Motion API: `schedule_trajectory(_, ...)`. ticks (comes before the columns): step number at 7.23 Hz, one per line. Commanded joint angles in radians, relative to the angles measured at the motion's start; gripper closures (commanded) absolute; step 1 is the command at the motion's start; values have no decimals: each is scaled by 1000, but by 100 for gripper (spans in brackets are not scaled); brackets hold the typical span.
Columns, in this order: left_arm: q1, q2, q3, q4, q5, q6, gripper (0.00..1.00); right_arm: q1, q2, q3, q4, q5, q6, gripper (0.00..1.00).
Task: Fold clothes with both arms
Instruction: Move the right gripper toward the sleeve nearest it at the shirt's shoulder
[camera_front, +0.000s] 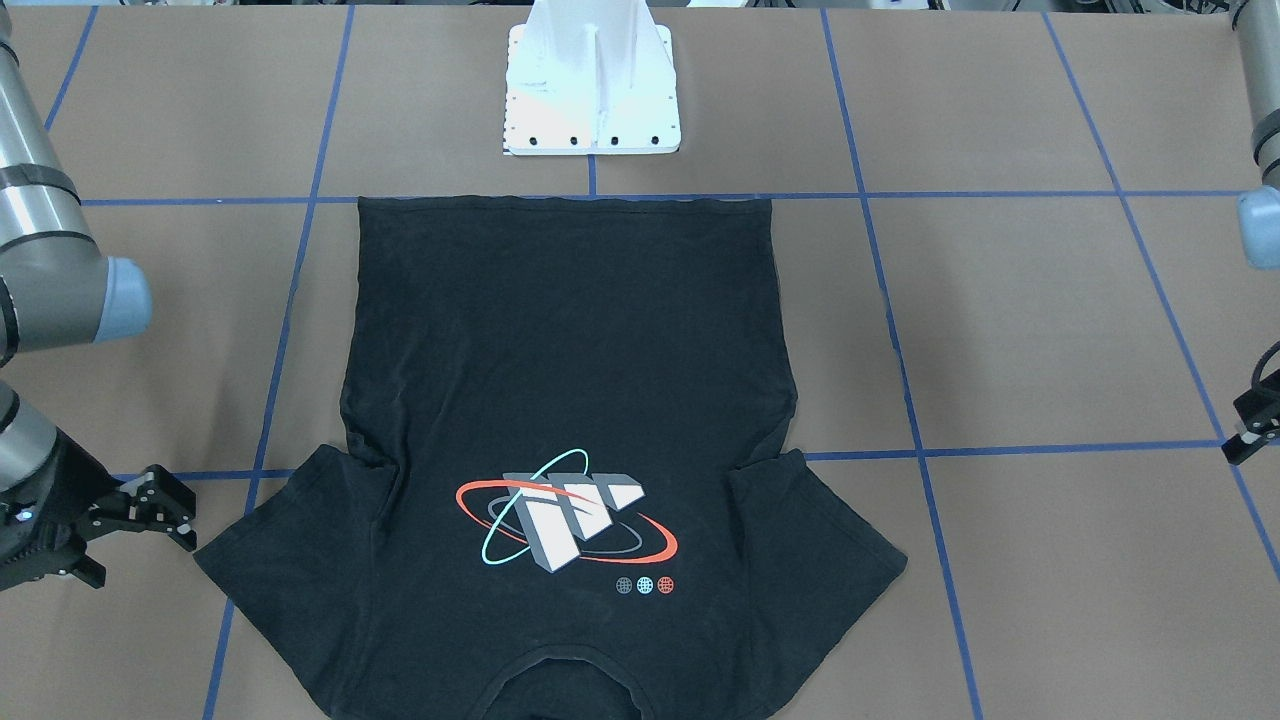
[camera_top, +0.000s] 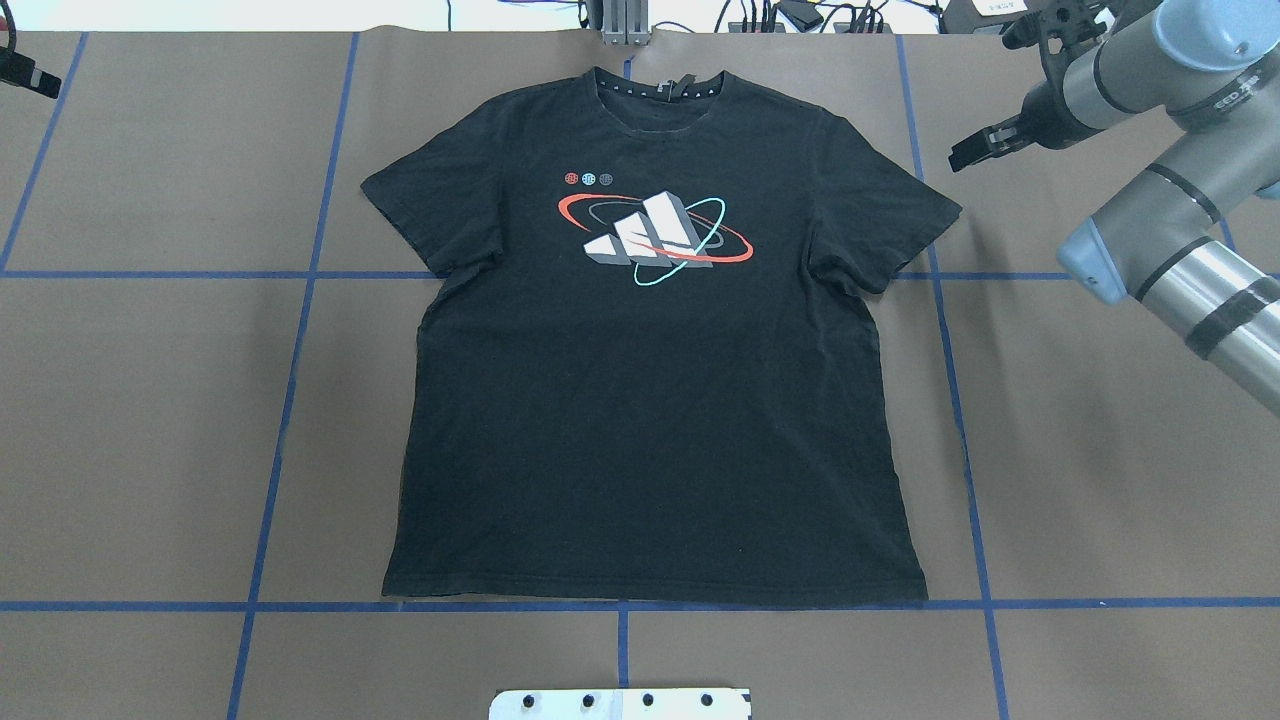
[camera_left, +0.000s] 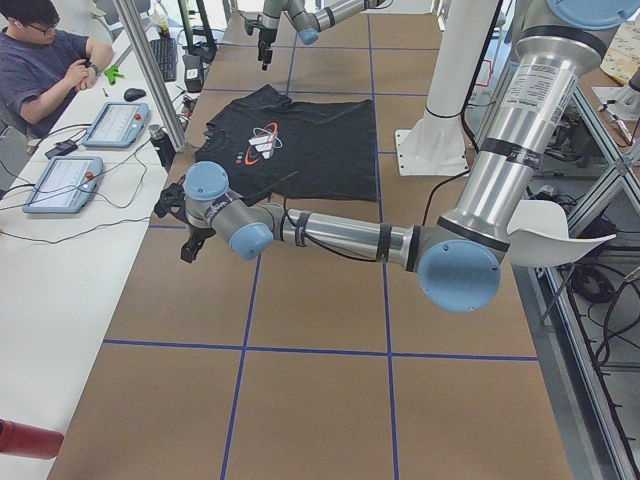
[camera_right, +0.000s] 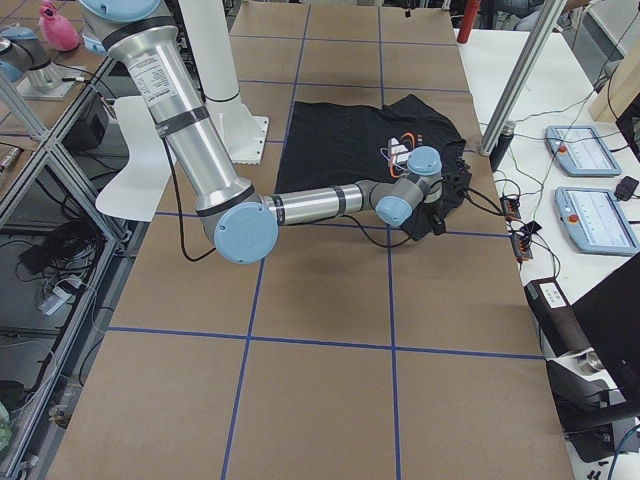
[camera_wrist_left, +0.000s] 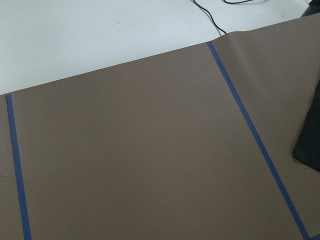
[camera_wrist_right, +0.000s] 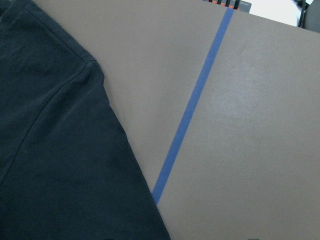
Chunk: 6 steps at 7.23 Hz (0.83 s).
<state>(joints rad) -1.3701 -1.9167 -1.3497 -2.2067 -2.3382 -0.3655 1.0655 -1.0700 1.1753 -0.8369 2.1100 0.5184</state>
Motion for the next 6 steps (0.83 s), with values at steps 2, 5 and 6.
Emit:
schedule_trajectory(2,3,-2,3,-2,2,-10,0,-35,48,-85,50,2,35,4)
schedule_trajectory(5,3,-5,1,-2,0,-12,0,-35,32,-112,50,33,35,5)
schedule_trajectory(6,3,-5,1,-2,0,-12,0,-36,32,-130,50,39,35,6)
